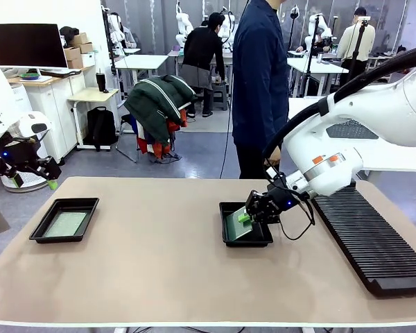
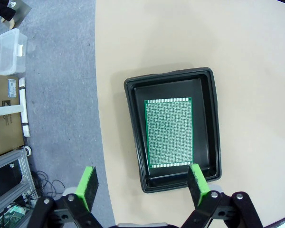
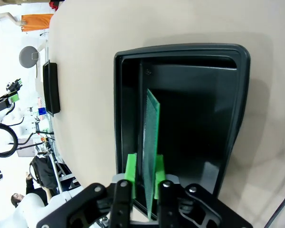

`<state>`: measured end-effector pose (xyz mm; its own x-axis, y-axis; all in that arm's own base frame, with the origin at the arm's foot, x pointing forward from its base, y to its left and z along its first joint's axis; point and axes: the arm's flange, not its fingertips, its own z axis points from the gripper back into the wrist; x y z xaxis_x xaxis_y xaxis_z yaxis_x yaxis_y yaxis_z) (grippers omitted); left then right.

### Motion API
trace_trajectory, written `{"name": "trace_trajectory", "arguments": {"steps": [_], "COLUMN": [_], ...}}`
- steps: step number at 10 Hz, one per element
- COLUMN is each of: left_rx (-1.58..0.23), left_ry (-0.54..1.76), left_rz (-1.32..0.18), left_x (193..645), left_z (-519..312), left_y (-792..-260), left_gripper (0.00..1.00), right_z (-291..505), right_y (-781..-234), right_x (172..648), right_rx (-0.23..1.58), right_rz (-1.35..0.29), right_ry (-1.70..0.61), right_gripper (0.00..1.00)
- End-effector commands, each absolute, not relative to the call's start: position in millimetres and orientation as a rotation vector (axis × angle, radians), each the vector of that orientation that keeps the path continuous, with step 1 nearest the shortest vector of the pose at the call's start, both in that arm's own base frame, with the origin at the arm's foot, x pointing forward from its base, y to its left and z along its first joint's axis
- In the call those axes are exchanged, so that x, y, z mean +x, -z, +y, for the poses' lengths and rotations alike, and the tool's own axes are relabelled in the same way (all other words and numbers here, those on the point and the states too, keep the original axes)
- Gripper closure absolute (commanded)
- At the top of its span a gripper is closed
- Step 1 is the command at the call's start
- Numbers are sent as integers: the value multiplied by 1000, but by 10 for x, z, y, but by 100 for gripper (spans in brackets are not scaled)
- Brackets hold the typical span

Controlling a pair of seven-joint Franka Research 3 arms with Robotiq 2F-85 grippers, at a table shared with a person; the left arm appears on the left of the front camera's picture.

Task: Inspect and transfer BCBs to ESD trays.
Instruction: Pick up the Blank PCB from the PCB Rack and place it in the right ESD tray.

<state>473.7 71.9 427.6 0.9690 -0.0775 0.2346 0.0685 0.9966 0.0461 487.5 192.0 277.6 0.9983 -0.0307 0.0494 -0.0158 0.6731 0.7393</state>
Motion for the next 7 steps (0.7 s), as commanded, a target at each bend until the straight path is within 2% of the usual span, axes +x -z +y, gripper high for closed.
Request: {"name": "trace_trajectory", "arguments": {"steps": [1,5,7], "left_rx": [34,34,34], "left_ry": [74,74,74], "left_rz": [-244,-244,-244], "left_x": [4725,4725,4725], "left_z": [727,727,727], "left_y": [-4270,-4270,-4270], "left_gripper": [0,0,0], "right_z": [1977,2143,2239], "right_y": [-2905,-3181,-3312], "right_x": [4827,4822,4829], "right_rx": [748,586,426], "right_rz": [-64,-72,-97], "right_ry": [28,22,18], "right_gripper": [60,25,7]}}
